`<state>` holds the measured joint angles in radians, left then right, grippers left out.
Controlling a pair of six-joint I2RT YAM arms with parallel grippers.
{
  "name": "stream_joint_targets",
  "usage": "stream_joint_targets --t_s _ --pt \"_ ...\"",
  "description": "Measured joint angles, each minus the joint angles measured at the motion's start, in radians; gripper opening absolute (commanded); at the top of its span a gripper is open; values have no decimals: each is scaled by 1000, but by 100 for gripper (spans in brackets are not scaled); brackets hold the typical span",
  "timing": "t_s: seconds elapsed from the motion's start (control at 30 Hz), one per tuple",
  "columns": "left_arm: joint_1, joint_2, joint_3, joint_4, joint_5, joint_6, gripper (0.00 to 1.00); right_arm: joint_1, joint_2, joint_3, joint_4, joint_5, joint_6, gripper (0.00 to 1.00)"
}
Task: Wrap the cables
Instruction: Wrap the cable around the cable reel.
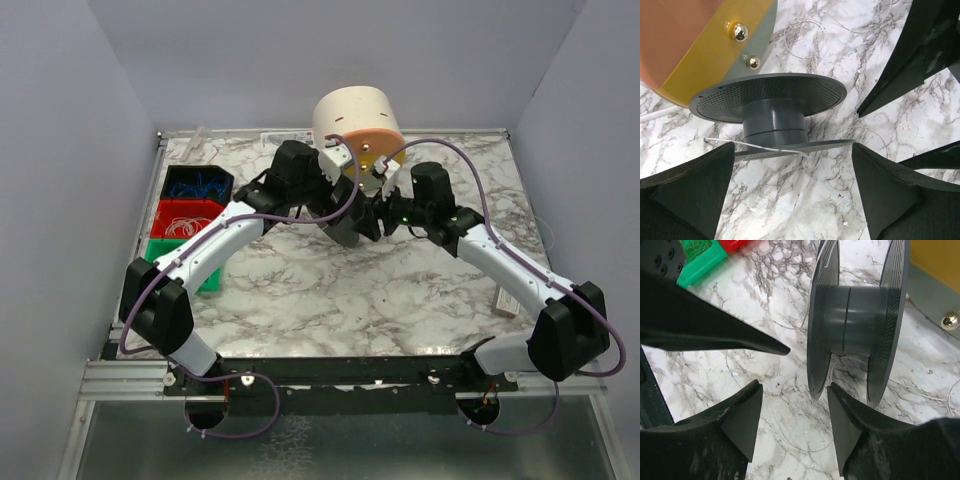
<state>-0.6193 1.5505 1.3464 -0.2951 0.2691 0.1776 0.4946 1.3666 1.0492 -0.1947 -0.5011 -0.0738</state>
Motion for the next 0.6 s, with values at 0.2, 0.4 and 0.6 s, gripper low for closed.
stream_joint_targets --t_s 0.2,0.4,0.6 --pt "49 28 15 2 103 -64 99 -26 -11 -18 19 -53 -14 59" --pt "64 28 21 2 248 -100 99 -66 -41 -37 23 -138 -77 59" --pt "63 29 26 1 338 -116 99 -73 -56 -82 18 -173 -131 59"
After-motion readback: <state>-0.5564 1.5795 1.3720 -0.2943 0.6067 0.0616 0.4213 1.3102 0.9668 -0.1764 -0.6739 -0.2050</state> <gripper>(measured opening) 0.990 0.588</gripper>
